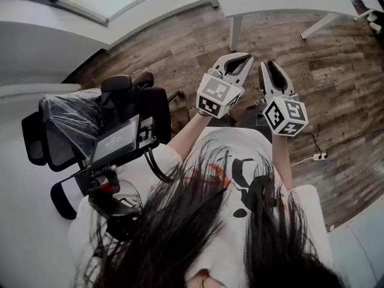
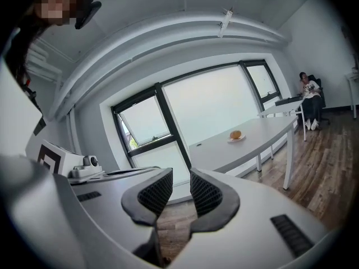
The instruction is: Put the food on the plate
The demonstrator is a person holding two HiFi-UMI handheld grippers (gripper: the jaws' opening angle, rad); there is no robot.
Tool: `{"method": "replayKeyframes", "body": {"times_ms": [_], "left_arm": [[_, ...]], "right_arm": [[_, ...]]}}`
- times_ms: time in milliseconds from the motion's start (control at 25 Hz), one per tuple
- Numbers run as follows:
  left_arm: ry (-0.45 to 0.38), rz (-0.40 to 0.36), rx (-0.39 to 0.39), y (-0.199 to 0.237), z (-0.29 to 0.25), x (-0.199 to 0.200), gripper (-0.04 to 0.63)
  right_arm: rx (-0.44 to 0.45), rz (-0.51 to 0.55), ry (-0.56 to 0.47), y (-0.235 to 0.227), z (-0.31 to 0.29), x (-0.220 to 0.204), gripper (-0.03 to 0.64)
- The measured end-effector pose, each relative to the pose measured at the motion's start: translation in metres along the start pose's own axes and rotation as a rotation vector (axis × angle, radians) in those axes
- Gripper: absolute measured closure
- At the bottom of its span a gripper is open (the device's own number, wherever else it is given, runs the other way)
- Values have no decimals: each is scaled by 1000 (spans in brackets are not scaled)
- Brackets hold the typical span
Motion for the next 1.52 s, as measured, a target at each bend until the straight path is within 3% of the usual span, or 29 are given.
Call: {"method": "replayKeyframes", "body": {"times_ms": [360, 640, 1520], "left_arm": [[-36, 46, 4, -4, -3, 4, 589], [-50, -3, -33, -74, -11, 8, 589], [-50, -58, -33, -77, 8, 9, 589]], "right_arm": [[-34, 42, 30, -3, 9, 4, 512], [-36, 47, 20, -27, 65, 1, 513], [-75, 43, -1, -22, 87, -11, 513]]}}
Point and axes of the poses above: the fingertips, and each gripper's own axes: z backward along the fingers, y to its left, x out of its top, the point moved 6 cm from there along z, backward along the fingers, and after that the axes turned 2 degrees about -z, right-handed, at the moved point
